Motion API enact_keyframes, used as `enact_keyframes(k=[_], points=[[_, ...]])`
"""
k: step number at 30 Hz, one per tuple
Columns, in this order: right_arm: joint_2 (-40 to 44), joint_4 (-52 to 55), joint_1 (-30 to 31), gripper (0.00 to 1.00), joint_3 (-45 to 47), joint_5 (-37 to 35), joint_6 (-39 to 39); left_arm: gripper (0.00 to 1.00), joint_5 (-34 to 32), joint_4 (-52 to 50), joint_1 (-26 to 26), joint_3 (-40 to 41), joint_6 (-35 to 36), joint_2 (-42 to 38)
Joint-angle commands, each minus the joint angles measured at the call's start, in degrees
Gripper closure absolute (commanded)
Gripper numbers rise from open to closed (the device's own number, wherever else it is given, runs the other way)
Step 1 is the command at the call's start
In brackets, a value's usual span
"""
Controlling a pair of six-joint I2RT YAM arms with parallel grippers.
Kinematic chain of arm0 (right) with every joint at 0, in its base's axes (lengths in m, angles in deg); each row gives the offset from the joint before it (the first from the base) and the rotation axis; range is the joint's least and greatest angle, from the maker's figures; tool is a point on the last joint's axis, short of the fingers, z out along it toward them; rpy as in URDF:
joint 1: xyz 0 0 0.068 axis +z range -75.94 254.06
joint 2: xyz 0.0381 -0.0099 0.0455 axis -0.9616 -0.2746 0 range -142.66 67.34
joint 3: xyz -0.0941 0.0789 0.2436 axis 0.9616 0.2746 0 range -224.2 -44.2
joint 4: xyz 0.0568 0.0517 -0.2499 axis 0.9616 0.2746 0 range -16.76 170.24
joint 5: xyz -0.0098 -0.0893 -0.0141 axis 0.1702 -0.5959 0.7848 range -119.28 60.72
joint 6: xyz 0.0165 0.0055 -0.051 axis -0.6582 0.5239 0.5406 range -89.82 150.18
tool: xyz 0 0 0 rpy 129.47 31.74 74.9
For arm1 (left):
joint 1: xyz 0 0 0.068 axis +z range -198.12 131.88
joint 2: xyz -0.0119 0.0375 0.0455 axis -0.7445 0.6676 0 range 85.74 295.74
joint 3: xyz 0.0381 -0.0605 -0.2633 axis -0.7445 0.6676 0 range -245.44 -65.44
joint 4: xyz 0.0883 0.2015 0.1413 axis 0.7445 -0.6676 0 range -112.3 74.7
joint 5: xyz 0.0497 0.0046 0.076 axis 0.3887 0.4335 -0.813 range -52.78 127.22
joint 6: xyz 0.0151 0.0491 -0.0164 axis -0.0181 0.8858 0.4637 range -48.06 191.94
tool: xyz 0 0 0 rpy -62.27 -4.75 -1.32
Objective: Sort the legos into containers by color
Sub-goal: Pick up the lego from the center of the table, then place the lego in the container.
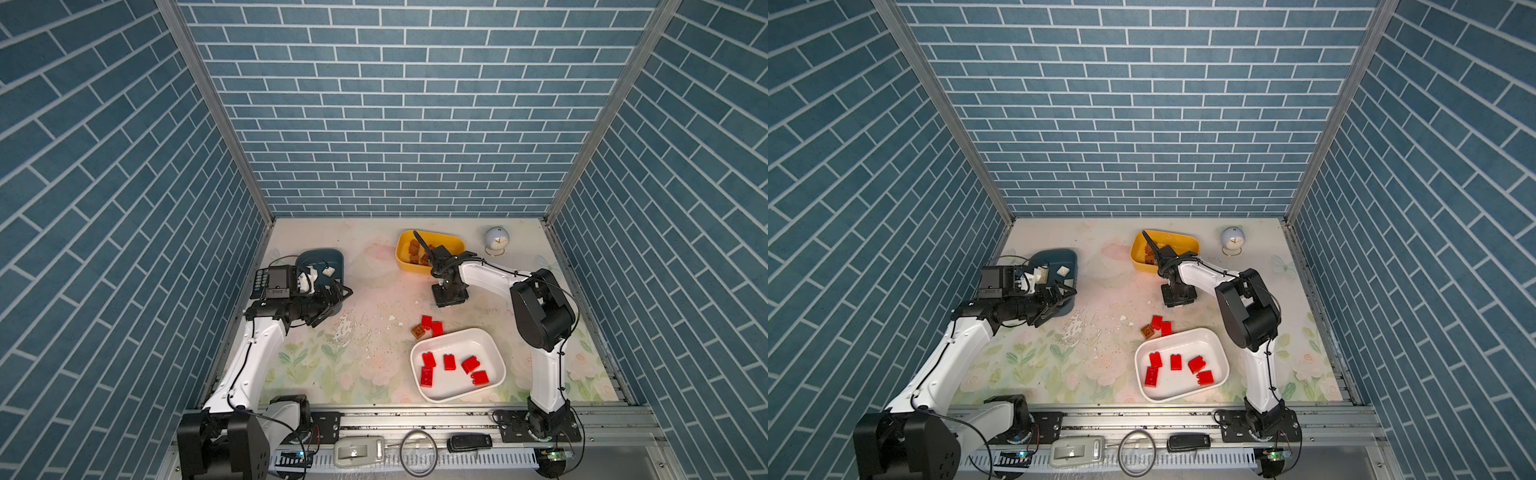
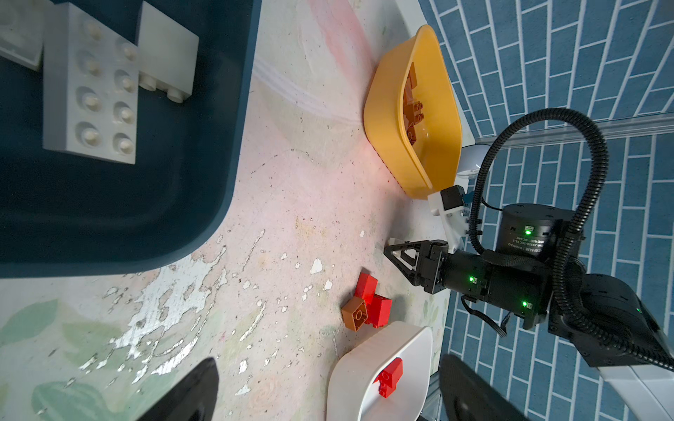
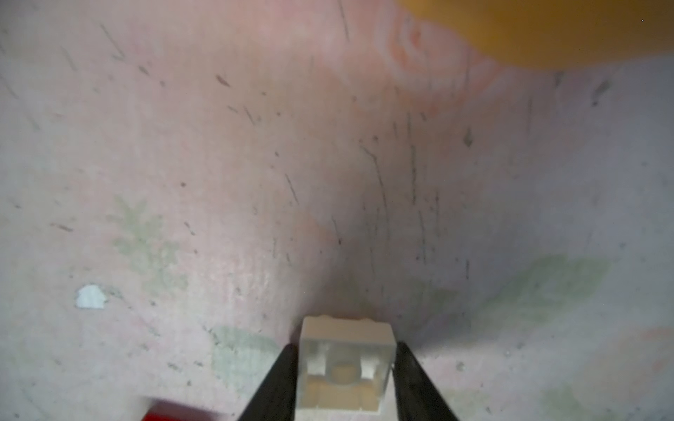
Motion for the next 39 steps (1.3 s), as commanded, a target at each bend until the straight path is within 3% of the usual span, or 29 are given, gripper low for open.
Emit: enact_keyframes(k=[1,4,13,25,32,37,39], points=[[-1.2,1.2,-0.2,0.71,-1.0,-2.4,-0.4,0.04,0.5,0.1,-0.2,0.1,0.8,0.0],[-0.5,1.8,-0.2,0.79,-2.3,-1.9,0.6,0.04,0.3,-1.1,-0.2,-0.5,1.7,0.1],[0.5,-4.7,5.1,0.80,-14.0,14.6,1.7,0.04,-4.0,-10.1,1.6,-3.4,5.2,-2.1],[-11.5,-20.2,13.0,0.80,-31.3,32.1,-5.4,0.05,-13.1,-18.9,5.9,-5.2,6.0,-6.4],[-19.9,-26.9,16.3,0.80,-41.0,35.3,-9.2,0.05,-13.1,-18.9,6.0,-5.0,5.3,-6.7],[-27.2,-27.8,18.2,0.78,-51.3,33.0,-11.1,0.05,-12.6,-18.7,6.0,-5.0,5.5,-6.4],[-30.2,-27.8,18.7,0.72,-54.9,31.1,-11.9,0.05,-12.4,-18.5,6.0,-5.0,5.5,-6.4]])
